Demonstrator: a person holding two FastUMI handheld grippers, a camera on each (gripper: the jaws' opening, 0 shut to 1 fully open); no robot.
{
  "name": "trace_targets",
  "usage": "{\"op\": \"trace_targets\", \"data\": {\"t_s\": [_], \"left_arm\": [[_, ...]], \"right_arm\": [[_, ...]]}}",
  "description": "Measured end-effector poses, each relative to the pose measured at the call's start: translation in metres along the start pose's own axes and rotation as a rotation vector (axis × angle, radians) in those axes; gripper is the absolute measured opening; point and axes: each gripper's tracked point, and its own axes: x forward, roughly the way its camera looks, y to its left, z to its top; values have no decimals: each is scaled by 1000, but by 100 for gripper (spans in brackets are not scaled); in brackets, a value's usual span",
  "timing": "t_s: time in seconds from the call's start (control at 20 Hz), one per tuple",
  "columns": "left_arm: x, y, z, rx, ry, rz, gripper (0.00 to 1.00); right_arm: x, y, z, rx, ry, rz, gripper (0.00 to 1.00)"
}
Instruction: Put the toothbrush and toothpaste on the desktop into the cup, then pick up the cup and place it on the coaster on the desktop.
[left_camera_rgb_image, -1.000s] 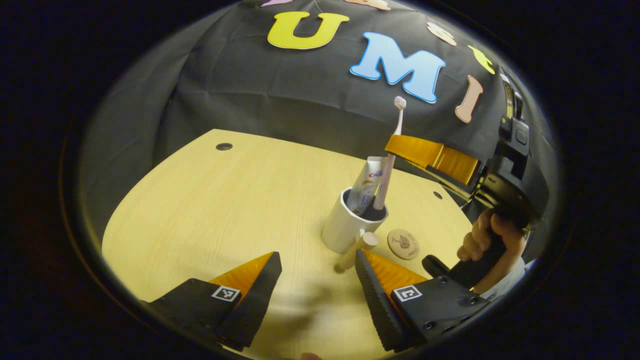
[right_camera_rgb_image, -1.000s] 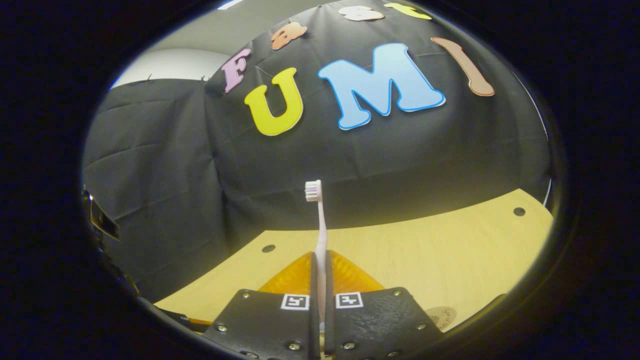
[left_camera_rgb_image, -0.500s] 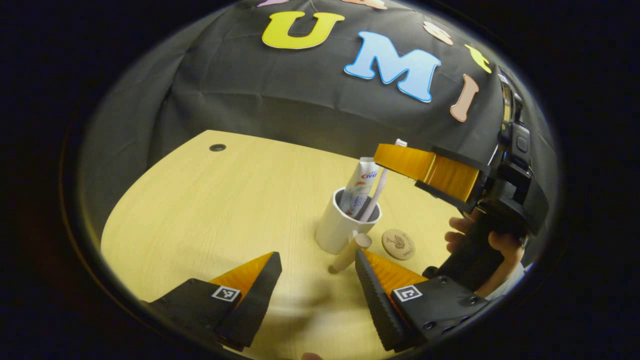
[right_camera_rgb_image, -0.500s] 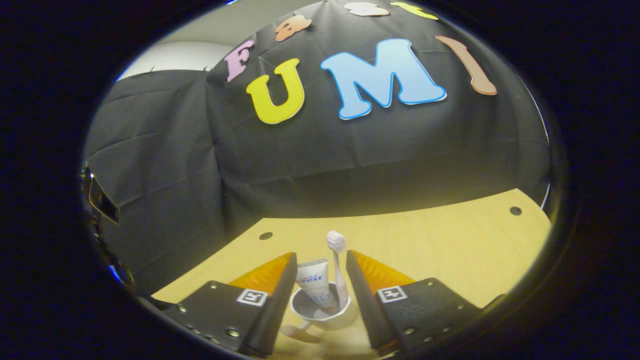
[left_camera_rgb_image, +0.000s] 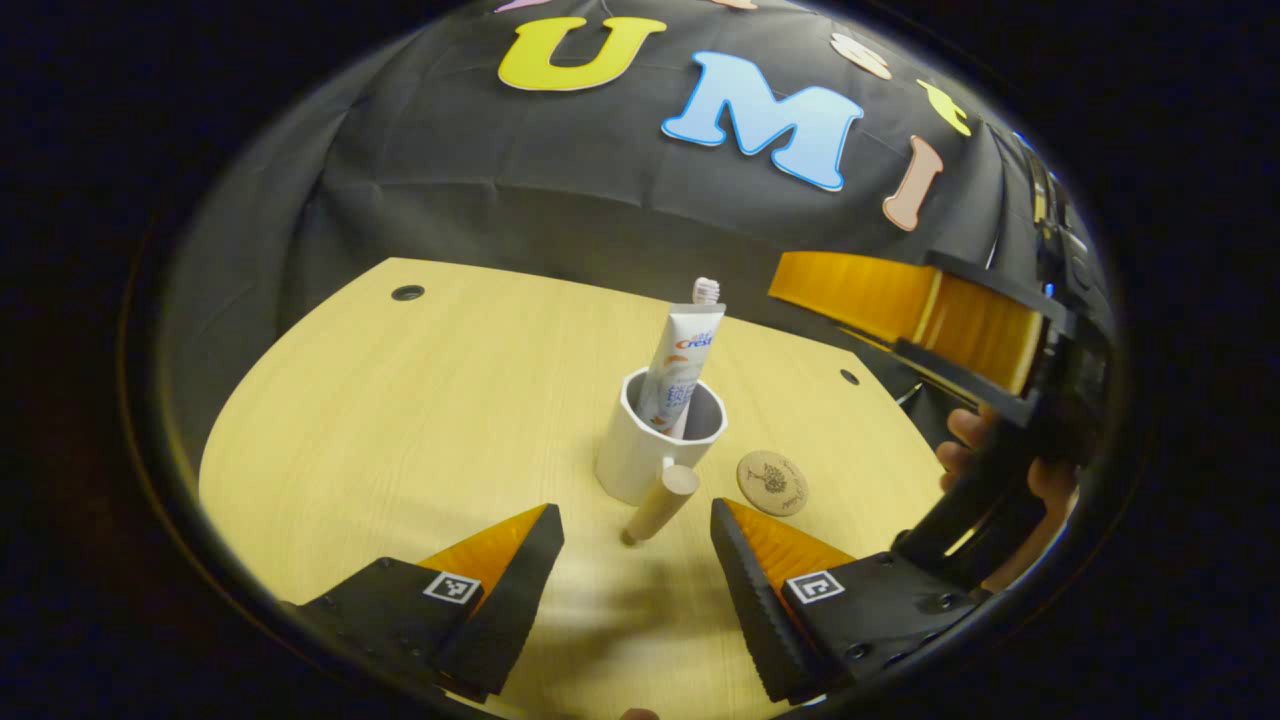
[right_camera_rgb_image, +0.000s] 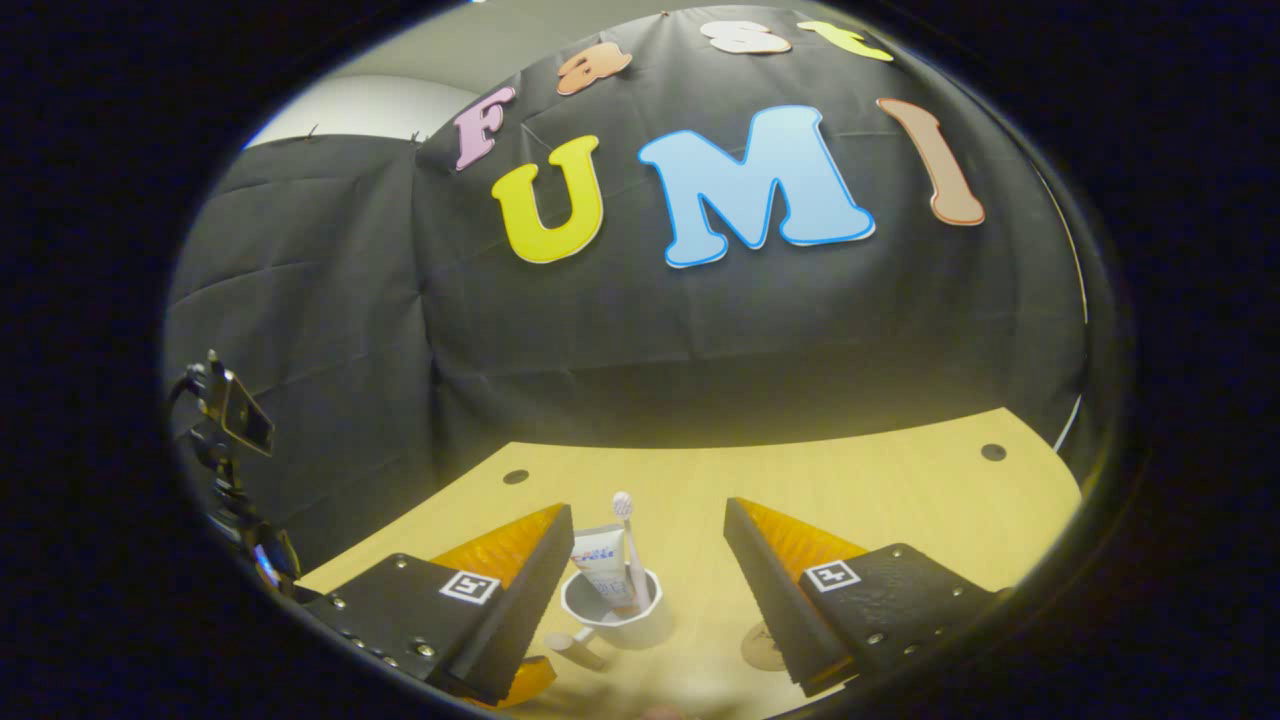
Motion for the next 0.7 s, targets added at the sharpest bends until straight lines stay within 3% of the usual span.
{"op": "trace_targets", "data": {"t_s": [0.15,0.2,0.3,0.35,0.4,0.7], "left_arm": [[13,-7,-3,34,52,13,91],[19,-8,-3,45,72,17,95],[29,-9,-3,56,121,19,91],[36,-9,-3,61,149,25,95],[40,-9,-2,64,174,31,91],[63,-10,-4,48,318,35,95]], "right_arm": [[-20,-13,9,-18,3,-33,95],[-26,-17,13,-26,6,-43,95],[-39,-25,14,-32,16,-63,95],[-45,-29,14,-33,24,-73,95],[-51,-33,14,-35,32,-83,95],[-93,-56,-12,-77,119,-136,95]]}}
